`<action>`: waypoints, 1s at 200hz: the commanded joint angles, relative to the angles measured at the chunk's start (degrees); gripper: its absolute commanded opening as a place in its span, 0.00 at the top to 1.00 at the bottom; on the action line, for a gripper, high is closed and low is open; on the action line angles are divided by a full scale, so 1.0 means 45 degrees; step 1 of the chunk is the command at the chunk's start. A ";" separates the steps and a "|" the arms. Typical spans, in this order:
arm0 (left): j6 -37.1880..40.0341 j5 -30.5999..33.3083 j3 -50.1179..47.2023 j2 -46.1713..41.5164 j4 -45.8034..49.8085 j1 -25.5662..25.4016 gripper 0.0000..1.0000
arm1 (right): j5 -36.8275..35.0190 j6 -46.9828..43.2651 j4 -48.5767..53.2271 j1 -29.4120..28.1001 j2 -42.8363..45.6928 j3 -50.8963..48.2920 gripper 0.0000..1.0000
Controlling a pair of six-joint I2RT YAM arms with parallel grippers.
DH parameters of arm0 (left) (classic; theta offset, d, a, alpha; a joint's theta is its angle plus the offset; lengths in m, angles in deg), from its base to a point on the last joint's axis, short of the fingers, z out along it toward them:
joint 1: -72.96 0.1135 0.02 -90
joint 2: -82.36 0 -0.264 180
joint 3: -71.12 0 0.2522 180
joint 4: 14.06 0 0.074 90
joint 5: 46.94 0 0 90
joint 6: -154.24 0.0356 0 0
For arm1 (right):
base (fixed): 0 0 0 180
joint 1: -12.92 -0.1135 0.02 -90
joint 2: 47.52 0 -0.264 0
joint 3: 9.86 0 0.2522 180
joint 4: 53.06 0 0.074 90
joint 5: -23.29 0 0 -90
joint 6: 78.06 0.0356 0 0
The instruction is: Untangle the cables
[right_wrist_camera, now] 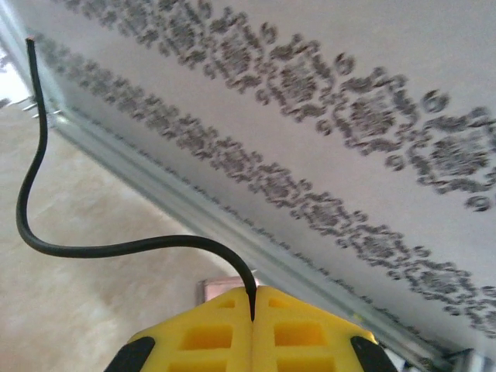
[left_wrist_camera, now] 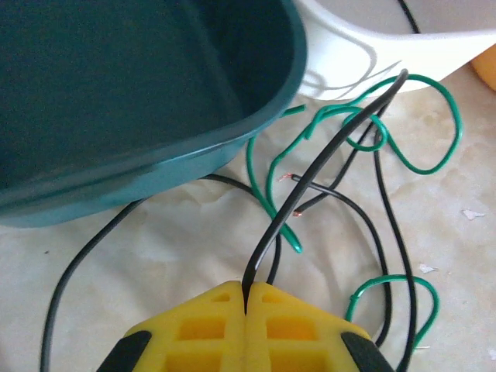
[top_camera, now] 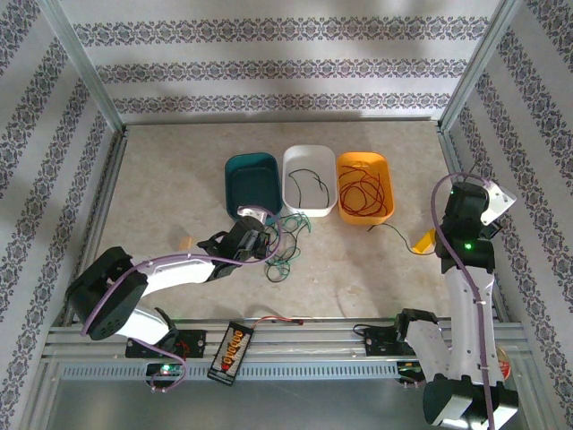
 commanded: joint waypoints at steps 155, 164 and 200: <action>-0.2424 0.1672 0.0726 0.1604 0.0197 -0.0400 1.00 | 0.2346 -0.1774 -0.2216 -0.6790 -0.5906 0.9266 1.00; -0.2429 0.1699 0.0628 0.1504 0.0159 -0.0398 1.00 | 0.2478 -0.1859 -0.2257 -0.6820 -0.6434 0.9574 1.00; -0.2390 0.1761 0.0597 0.1375 0.0254 -0.0401 1.00 | 0.3125 -0.1733 -0.1891 -0.7274 -0.8457 0.9256 1.00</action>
